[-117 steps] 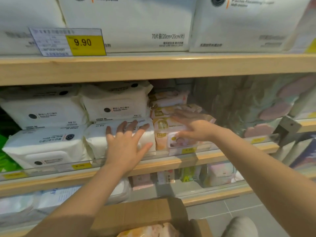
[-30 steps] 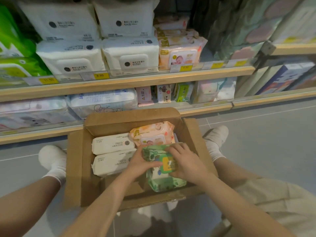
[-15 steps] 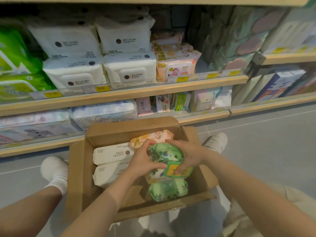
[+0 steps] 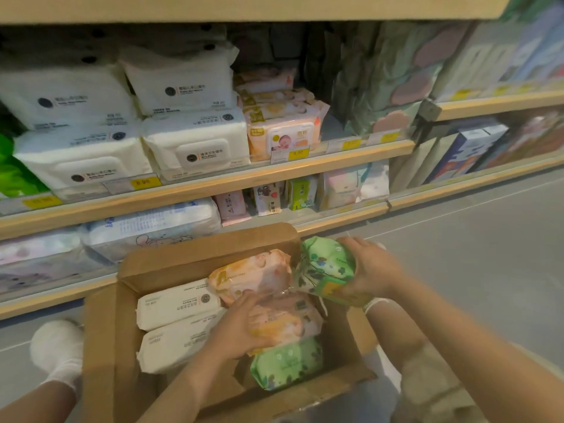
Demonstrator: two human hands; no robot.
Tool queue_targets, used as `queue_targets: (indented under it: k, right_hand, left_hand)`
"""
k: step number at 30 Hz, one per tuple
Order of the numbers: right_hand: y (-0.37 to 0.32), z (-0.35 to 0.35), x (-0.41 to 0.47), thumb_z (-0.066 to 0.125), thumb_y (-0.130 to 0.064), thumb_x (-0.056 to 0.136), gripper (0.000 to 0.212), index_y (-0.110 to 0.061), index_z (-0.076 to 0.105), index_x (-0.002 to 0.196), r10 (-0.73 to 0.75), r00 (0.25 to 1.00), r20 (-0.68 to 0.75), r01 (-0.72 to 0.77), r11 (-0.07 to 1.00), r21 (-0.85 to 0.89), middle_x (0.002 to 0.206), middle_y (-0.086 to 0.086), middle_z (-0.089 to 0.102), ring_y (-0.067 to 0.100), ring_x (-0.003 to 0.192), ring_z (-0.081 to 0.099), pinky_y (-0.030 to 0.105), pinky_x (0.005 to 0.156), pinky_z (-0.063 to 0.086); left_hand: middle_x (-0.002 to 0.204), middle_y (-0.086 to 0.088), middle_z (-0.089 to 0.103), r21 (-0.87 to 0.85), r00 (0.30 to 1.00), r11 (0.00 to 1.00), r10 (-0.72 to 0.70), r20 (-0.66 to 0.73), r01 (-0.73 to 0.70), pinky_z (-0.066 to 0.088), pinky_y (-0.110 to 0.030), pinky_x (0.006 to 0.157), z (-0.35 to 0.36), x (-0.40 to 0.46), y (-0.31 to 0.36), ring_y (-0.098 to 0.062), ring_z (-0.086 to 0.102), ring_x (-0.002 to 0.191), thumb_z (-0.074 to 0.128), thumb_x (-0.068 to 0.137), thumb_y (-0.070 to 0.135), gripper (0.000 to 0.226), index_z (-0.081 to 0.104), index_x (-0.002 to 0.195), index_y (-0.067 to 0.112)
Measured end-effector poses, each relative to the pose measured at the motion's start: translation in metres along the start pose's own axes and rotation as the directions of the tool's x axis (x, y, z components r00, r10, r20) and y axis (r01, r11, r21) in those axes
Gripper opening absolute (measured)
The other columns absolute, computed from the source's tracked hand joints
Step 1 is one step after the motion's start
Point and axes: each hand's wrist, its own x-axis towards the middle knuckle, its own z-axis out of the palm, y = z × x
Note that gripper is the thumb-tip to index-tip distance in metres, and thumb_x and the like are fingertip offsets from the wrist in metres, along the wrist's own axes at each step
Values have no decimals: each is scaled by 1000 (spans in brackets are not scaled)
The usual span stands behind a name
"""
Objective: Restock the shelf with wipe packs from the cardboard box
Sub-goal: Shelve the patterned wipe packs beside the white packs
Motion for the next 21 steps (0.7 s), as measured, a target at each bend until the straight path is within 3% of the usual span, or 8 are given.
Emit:
queue_targets:
  k: [4, 7, 9, 13, 16, 18, 20, 21]
  right_hand:
    - [19, 10, -3, 77, -59, 53, 99, -30, 32, 136, 93, 996, 3, -93, 996, 3, 120, -4, 50, 20, 110, 49, 32, 87, 45]
    - [31, 28, -4, 75, -63, 50, 101, -31, 32, 135, 145, 988, 52, -149, 985, 89, 120, -5, 49, 19, 108, 49, 36, 89, 47]
    - [37, 33, -2, 69, -66, 44, 102, -32, 34, 133, 181, 982, 60, -188, 966, 174, 118, -5, 49, 19, 107, 50, 34, 87, 46]
    - [43, 37, 2, 67, -65, 44, 100, -30, 36, 132, 172, 984, 44, -177, 960, 215, 115, -3, 50, 19, 103, 51, 30, 82, 44]
    - [41, 38, 4, 69, -63, 46, 99, -31, 35, 133, 180, 982, 55, -187, 959, 212, 117, -3, 50, 18, 106, 50, 37, 87, 48]
    - [39, 37, 4, 68, -64, 45, 101, -32, 34, 134, 198, 978, 60, -206, 955, 212, 118, -3, 50, 18, 108, 50, 39, 88, 48]
    - [36, 35, 2, 68, -64, 45, 101, -33, 33, 135, 215, 974, 65, -224, 953, 202, 119, -4, 50, 18, 109, 50, 39, 89, 48]
    - [35, 34, 1, 68, -64, 46, 101, -33, 33, 135, 218, 974, 63, -226, 954, 196, 119, -4, 49, 18, 109, 50, 39, 89, 48]
  left_hand:
    - [149, 7, 27, 269, 987, 962, 7, 163, -51, 23, -28, 112, 42, 14, -29, -14, 23, 136, 75, 67, 52, 96, 19, 144, 38]
    - [156, 3, 13, 457, 990, 887, 3, 140, -67, 11, -37, 116, 59, 25, -36, -20, 12, 142, 69, 74, 51, 97, 8, 148, 35]
    - [158, 3, 2, 494, 992, 867, 7, 129, -71, 6, -44, 116, 65, 31, -40, -22, 3, 145, 64, 76, 56, 97, 1, 148, 38]
    - [158, 3, -11, 497, 984, 867, -56, 167, -35, 17, -51, 113, 70, 43, -51, -27, -5, 145, 59, 75, 66, 99, -6, 146, 44]
    - [156, -3, 19, 532, 990, 843, 2, 142, -78, 37, -49, 103, 71, 46, -51, -32, 23, 139, 63, 71, 66, 99, -1, 145, 46]
    - [136, -4, 52, 545, 993, 833, 39, 113, -95, 52, -43, 82, 72, 44, -48, -31, 53, 115, 71, 63, 64, 104, 9, 144, 44]
    - [121, -2, 63, 512, 996, 854, 74, 54, -91, 55, -38, 74, 76, 39, -46, -26, 61, 98, 77, 61, 58, 99, 22, 141, 41]
    - [122, -1, 62, 492, 996, 865, 83, 44, -94, 53, -38, 78, 76, 37, -44, -26, 60, 101, 75, 66, 55, 92, 24, 140, 41]
